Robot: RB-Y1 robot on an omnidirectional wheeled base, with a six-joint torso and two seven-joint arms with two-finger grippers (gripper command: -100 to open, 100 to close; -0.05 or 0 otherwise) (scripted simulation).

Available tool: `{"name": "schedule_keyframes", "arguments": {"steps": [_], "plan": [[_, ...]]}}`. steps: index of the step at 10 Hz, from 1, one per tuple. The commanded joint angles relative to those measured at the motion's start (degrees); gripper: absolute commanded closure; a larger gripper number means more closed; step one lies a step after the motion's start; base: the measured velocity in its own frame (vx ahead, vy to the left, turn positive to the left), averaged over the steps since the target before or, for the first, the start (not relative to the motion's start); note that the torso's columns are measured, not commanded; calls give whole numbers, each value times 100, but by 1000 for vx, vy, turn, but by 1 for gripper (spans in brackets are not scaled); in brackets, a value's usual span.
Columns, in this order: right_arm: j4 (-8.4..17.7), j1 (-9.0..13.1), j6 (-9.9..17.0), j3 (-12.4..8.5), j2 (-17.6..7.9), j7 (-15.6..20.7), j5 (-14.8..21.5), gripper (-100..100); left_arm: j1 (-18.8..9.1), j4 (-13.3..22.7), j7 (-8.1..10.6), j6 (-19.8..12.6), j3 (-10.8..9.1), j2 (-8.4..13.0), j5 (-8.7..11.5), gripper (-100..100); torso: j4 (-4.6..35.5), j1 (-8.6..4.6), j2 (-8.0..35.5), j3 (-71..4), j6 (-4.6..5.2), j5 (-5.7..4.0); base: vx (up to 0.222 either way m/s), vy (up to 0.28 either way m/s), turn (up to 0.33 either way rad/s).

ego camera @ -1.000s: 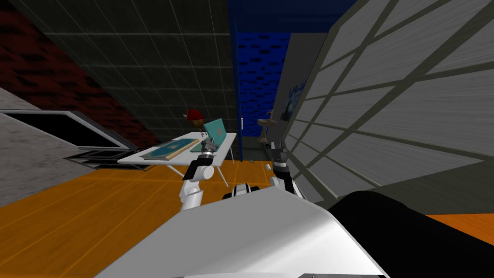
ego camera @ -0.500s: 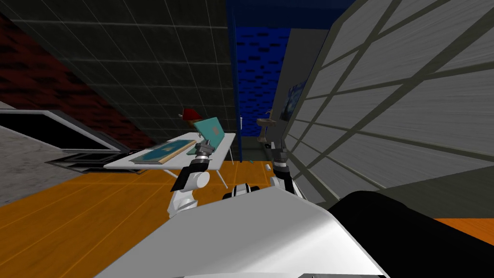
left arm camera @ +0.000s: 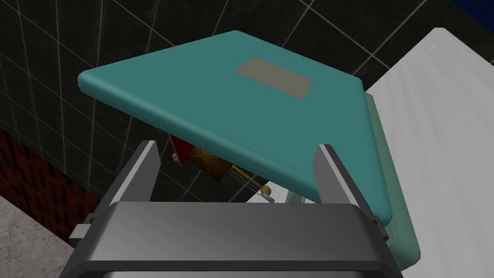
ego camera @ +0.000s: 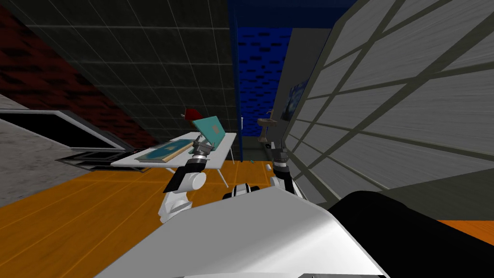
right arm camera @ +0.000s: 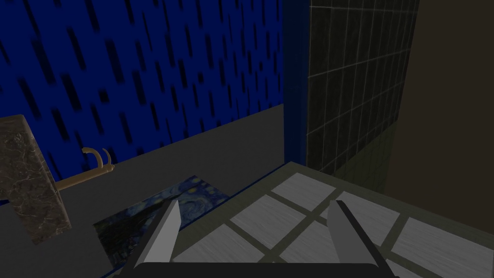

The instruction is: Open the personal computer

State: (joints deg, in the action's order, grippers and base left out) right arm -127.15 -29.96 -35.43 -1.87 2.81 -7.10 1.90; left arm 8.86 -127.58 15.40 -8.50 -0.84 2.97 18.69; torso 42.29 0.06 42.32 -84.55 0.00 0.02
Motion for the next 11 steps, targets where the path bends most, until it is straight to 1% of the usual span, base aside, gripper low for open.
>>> {"name": "schedule_keyframes", "arguments": {"steps": [1, 3, 5, 6, 8, 9, 11], "plan": [[0, 0, 0, 0, 0, 0, 0, 0, -153, -71, 210, -325, -70, 383, -44, -100, -1, -2, -3, -2, 0, 0, -28, 44, 59], [0, 0, 0, 0, 0, 0, 0, 0, -313, -151, 425, -656, -139, 622, -97, -100, -2, -2, -7, -4, 0, -1, -22, 54, 68], [0, 0, 0, 0, 0, 0, 0, 0, -499, -247, 681, -999, -222, 827, -163, -100, -1, -3, -3, -2, 0, -1, -29, 63, 105], [0, 0, 0, 0, 0, 0, 0, 0, -499, -247, 681, -1047, -222, 827, -163, -100, 0, -6, -1, -1, 0, -1, -21, 37, 15], [0, 0, 0, 0, 0, 0, 0, 0, -705, -355, 965, -1416, -314, 1006, -236, -100, -1, -14, -4, -2, 0, -5, -24, 40, 81], [0, 0, 0, 0, 0, 0, 0, 0, -705, -355, 965, -1477, -314, 1006, -236, -100, -1, -4, -4, -2, -1, -2, -17, 42, 31], [0, 0, 0, 0, 0, 0, 0, 0, -919, -470, 1261, -1860, -411, 1158, -311, -100, -2, -3, -6, -3, 0, -1, -20, 50, 83]]}}
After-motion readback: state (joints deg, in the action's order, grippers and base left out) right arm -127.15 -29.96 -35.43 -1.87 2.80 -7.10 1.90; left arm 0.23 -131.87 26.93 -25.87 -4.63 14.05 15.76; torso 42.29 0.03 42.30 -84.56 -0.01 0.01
